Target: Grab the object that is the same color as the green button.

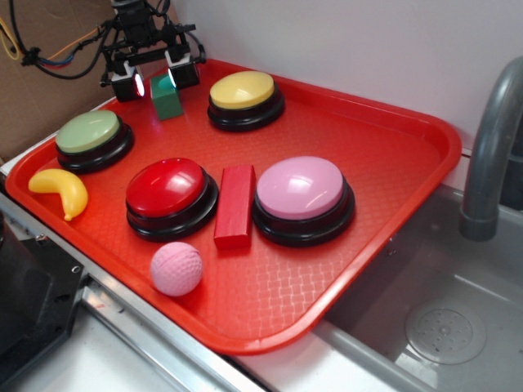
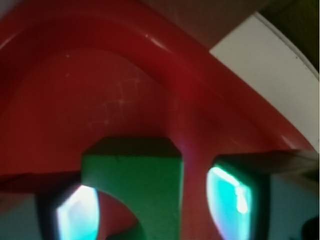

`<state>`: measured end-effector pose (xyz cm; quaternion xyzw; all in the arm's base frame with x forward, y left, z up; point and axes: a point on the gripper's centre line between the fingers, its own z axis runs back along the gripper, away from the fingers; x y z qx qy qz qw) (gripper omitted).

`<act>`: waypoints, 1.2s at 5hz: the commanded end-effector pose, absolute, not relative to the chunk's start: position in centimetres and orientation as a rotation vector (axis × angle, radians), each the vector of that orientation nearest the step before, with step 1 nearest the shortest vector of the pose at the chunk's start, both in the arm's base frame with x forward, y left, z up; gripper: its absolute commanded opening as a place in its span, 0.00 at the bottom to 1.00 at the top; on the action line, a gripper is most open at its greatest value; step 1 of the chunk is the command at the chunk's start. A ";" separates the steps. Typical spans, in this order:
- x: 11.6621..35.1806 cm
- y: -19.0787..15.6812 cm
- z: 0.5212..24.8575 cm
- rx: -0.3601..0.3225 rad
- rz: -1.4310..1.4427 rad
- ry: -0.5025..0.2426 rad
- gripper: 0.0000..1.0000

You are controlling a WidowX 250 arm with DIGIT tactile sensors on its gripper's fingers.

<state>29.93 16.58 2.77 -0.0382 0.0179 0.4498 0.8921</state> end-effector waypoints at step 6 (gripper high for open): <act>29.5 9.2 12.3 -0.086 0.616 -0.126 0.00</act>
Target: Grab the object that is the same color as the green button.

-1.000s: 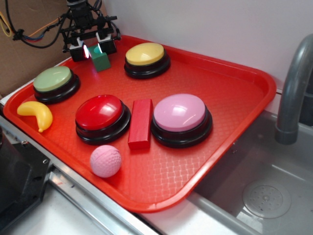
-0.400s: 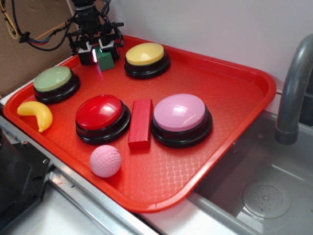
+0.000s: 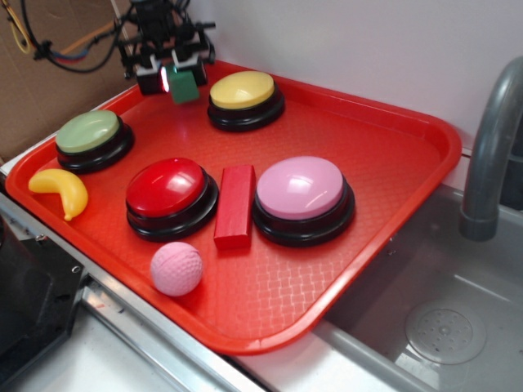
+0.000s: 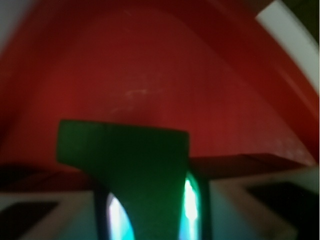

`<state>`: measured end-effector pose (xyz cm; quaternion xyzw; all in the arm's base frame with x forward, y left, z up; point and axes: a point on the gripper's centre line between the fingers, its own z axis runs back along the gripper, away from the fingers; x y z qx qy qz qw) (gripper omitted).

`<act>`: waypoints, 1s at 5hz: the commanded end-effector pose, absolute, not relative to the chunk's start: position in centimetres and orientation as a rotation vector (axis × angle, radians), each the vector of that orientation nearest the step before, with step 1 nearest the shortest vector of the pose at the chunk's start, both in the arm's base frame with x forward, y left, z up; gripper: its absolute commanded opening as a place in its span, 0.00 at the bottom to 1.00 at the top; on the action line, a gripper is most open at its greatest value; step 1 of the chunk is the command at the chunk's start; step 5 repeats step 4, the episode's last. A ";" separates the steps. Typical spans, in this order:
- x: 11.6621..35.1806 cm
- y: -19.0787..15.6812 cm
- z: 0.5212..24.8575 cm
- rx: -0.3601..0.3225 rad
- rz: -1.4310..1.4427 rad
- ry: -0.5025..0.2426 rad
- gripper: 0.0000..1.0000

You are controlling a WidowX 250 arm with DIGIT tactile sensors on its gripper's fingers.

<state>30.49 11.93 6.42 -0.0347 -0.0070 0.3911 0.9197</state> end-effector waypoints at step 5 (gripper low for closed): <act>25.4 0.6 11.9 -0.171 0.189 -0.020 0.00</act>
